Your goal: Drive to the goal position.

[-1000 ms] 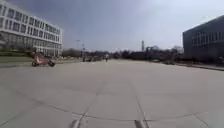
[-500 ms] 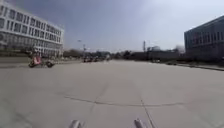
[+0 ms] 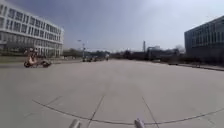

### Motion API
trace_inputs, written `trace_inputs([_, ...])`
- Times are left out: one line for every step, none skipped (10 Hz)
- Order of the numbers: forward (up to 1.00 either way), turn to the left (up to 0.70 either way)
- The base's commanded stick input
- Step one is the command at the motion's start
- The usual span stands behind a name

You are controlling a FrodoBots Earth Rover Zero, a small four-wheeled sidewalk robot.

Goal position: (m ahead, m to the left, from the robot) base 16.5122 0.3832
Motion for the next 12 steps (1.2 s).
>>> trace_inputs([0.85,0.01])
trace_inputs([0.85,0.01])
trace_inputs([0.85,0.01])
trace_inputs([0.85,0.01])
trace_inputs([0.85,0.01])
trace_inputs([0.85,0.01])
trace_inputs([0.85,0.01])
trace_inputs([0.85,0.01])
trace_inputs([0.85,0.0])
trace_inputs([0.85,-0.02])
trace_inputs([0.85,-0.28])
trace_inputs([0.85,-0.3])
